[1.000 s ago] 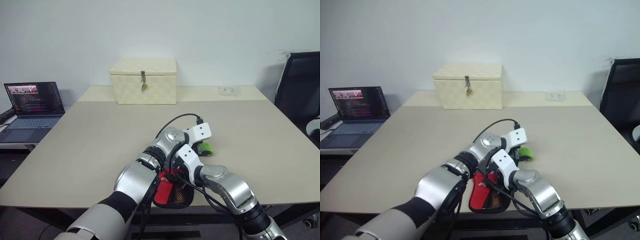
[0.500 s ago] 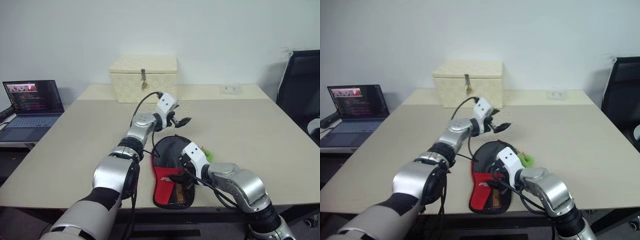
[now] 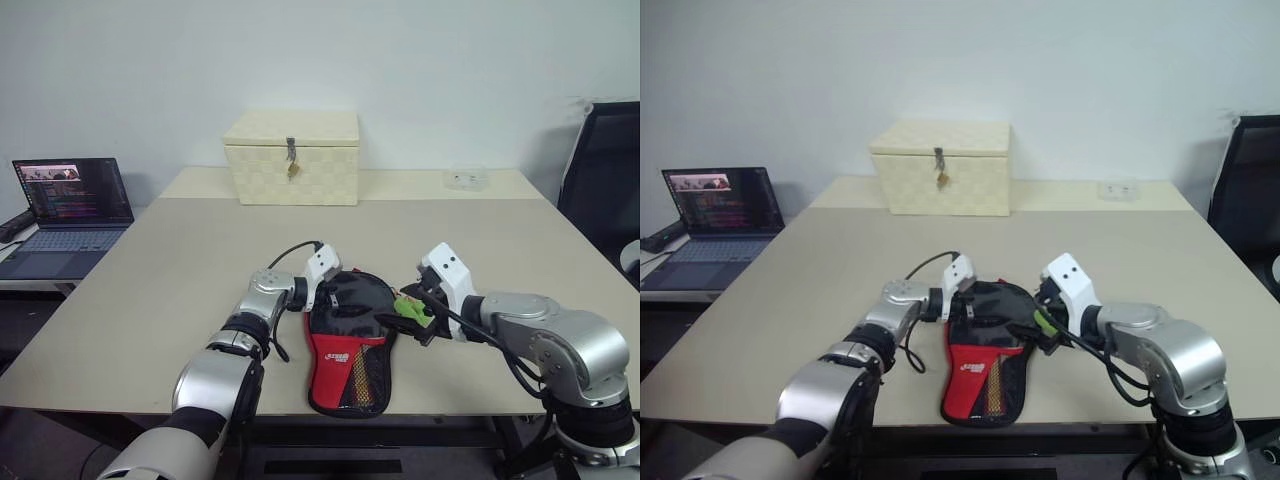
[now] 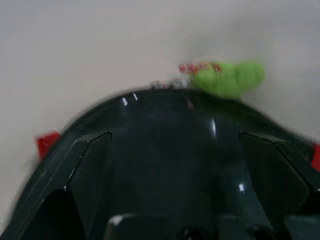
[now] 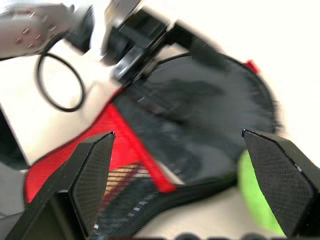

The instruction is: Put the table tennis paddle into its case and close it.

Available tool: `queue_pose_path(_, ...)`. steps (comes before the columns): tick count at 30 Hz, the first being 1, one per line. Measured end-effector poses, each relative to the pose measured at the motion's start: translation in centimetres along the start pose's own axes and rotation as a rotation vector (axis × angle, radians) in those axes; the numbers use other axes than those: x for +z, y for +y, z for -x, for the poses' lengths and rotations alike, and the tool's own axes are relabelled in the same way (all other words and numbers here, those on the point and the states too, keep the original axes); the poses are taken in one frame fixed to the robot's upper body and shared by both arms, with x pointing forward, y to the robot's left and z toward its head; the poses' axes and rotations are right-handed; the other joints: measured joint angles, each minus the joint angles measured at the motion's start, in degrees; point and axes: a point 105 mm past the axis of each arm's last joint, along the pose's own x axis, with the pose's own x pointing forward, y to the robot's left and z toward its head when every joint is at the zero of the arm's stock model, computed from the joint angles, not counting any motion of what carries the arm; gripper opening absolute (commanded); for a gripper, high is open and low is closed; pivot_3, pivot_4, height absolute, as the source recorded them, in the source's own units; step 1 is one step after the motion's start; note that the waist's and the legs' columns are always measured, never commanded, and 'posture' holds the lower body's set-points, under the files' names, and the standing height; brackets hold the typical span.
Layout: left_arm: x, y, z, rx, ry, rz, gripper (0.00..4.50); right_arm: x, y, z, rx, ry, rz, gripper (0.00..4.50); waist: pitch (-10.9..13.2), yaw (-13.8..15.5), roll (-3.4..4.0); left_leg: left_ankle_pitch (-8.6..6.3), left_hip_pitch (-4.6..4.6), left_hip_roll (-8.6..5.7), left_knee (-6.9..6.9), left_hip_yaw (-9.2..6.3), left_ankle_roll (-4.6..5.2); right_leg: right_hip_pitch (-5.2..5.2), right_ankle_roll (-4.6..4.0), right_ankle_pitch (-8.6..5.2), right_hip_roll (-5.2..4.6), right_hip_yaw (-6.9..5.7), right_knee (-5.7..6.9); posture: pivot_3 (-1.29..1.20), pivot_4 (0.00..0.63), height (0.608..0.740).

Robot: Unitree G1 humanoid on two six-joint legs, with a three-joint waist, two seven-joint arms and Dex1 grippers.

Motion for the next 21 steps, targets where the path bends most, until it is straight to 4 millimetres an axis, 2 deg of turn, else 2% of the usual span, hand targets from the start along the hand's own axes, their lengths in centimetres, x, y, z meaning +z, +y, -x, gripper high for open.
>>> queue_pose_path(3, -0.5, -0.3, -0.2, -0.009, 0.032, -0.028, 4.44, -0.9, -2.3, -0.4, -0.103, 0.020, 0.016, 4.50, 0.00, 0.08, 0.00, 0.00, 0.01, -0.01, 0.01, 0.14, 0.00, 0.02, 0.00, 0.00, -0.01, 0.01, 0.00, 0.00, 0.150, 0.740)
queue_pose_path(6, -0.8, -0.7, -0.5, -0.019, 0.037, -0.035, 4.44, -3.2, -3.8, -1.1, -0.147, 0.098, 0.076, 4.50, 0.00, 0.13, 0.00, 0.00, 0.00, 0.00, 0.01, 0.23, 0.01, 0.02, 0.01, 0.00, 0.00, 0.00, -0.04, 0.00, 0.150, 0.740)
queue_pose_path(9, -0.8, -0.7, -0.7, -0.015, 0.035, -0.039, 4.44, -4.3, -4.9, -1.6, -0.162, 0.131, 0.140, 4.50, 0.00, 0.09, 0.00, 0.00, 0.02, 0.00, 0.01, 0.29, 0.01, 0.04, 0.01, 0.00, 0.01, 0.02, -0.03, 0.00, 0.150, 0.740)
queue_pose_path(17, -0.7, -0.8, -0.9, -0.012, 0.030, -0.050, 4.44, -5.6, -4.8, -3.6, -0.134, 0.155, 0.249, 4.50, 0.00, 0.10, 0.00, 0.00, 0.03, 0.00, 0.02, 0.30, 0.01, 0.05, 0.01, 0.00, 0.01, 0.00, -0.03, 0.00, 0.150, 0.740)
queue_pose_path(20, -0.7, -0.8, -0.9, -0.012, 0.031, -0.050, 4.50, -5.8, -4.8, -4.1, -0.142, 0.152, 0.258, 3.87, 0.00, 0.09, -0.01, 0.00, 0.03, 0.01, 0.03, 0.30, 0.01, 0.05, 0.01, 0.00, 0.01, 0.01, -0.03, 0.00, 0.150, 0.740)
queue_pose_path(21, -0.7, -0.8, -0.9, -0.013, 0.030, -0.050, 4.50, -5.8, -4.8, -4.3, -0.148, 0.148, 0.261, 3.50, 0.00, 0.09, -0.01, 0.00, 0.04, 0.01, 0.03, 0.29, 0.01, 0.05, 0.00, 0.00, 0.01, 0.01, -0.02, 0.00, 0.150, 0.740)
